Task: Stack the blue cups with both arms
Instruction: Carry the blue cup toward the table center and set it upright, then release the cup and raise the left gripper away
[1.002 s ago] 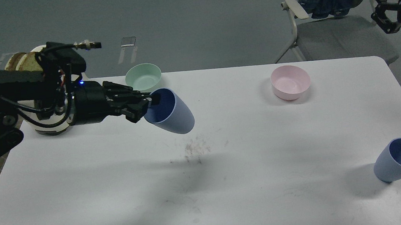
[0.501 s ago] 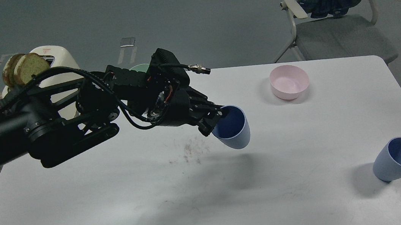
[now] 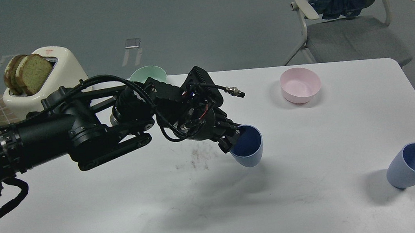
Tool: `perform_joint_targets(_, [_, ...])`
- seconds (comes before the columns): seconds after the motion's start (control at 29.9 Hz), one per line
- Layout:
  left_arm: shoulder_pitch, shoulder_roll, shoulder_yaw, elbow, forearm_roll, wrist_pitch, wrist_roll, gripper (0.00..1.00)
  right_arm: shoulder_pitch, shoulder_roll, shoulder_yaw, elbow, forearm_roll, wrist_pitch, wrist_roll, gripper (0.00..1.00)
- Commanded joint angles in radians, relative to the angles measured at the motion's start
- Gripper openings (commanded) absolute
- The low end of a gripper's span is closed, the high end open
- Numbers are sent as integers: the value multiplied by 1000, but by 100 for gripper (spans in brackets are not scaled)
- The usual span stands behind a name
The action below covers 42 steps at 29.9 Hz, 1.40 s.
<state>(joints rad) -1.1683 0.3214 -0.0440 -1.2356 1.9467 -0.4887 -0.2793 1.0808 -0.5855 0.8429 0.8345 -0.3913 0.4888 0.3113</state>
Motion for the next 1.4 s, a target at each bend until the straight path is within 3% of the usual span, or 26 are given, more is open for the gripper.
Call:
perform_joint_targets(0.0, [2, -4, 29, 15, 0, 0, 0, 0, -7, -10, -2, 1, 2, 0, 0, 100])
perform_joint_targets(0.47, [10, -4, 27, 15, -15, 0, -4, 1, -21, -22, -5, 3, 3, 0, 0, 100])
perform_joint_targets(0.6, [6, -4, 24, 15, -18, 0, -6, 23, -21, -33, -7, 5, 5, 0, 0, 100])
perform_joint_targets(0.63, [6, -4, 21, 15, -18, 0, -6, 39, -22, -34, -7, 5, 5, 0, 0, 100])
perform_joint_targets(0.7, [2, -4, 21, 13, -26, 0, -6, 58, -27, -36, -5, 5, 6, 0, 0, 100])
perform_joint_targets(0.77, [1, -2, 19, 10, -57, 0, -4, 72, -28, -42, -5, 5, 6, 0, 0, 100])
perform_joint_targets(0.97, [-21, 4, 15, -1, -103, 0, -1, 86, -42, -48, -5, 6, 6, 0, 2, 100])
perform_joint_targets(1.24, [-139, 76, -82, -25, -334, 0, 3, 91, -79, -122, -5, 32, 6, 0, 2, 100])
perform_joint_targets(1.34, [-145, 105, -204, -8, -566, 0, 37, 91, -153, -192, -5, 93, -12, 0, 2, 100])
perform_joint_targets(1.37, [-136, 110, -255, 2, -645, 0, 67, 91, -182, -232, -5, 121, -39, 0, 2, 100])
